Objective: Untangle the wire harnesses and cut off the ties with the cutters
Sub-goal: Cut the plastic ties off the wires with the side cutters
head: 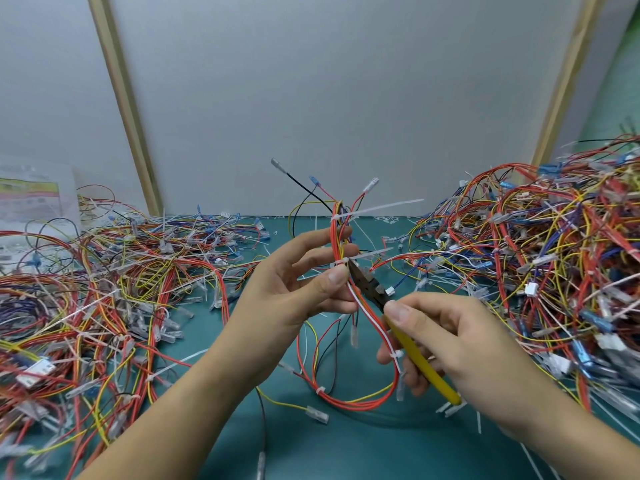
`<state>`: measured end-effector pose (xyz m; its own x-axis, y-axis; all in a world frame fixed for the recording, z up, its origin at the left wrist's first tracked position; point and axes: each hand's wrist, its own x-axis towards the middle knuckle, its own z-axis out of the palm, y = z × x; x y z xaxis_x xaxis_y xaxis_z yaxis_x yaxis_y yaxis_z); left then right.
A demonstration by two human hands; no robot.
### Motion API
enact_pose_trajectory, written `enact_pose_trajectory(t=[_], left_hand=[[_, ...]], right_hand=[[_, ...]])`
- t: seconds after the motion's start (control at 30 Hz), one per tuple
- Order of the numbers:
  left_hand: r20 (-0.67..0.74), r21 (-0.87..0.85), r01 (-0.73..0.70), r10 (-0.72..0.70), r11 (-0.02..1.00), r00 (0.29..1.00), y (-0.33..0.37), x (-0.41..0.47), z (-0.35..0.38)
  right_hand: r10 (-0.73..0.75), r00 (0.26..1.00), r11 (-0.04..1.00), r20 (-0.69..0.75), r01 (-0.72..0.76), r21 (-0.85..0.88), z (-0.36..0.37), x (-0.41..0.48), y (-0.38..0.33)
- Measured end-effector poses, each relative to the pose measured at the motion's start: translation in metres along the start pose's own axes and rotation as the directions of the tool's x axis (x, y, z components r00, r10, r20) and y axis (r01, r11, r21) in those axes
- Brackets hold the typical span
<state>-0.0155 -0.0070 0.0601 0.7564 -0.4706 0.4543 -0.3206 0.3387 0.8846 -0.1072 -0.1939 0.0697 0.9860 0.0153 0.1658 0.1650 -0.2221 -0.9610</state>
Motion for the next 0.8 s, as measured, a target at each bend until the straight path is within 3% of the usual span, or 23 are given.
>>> enact_pose_trajectory(t=[0.8], left_hand=[[0.009, 0.015, 0.012, -0.012, 1.0, 1.0, 0.0001, -0.0008, 0.0008]], right_hand=[[-0.027, 1.0, 0.999, 0.014, 0.027, -0.026, -0.0012, 0.0023, 0.0027]])
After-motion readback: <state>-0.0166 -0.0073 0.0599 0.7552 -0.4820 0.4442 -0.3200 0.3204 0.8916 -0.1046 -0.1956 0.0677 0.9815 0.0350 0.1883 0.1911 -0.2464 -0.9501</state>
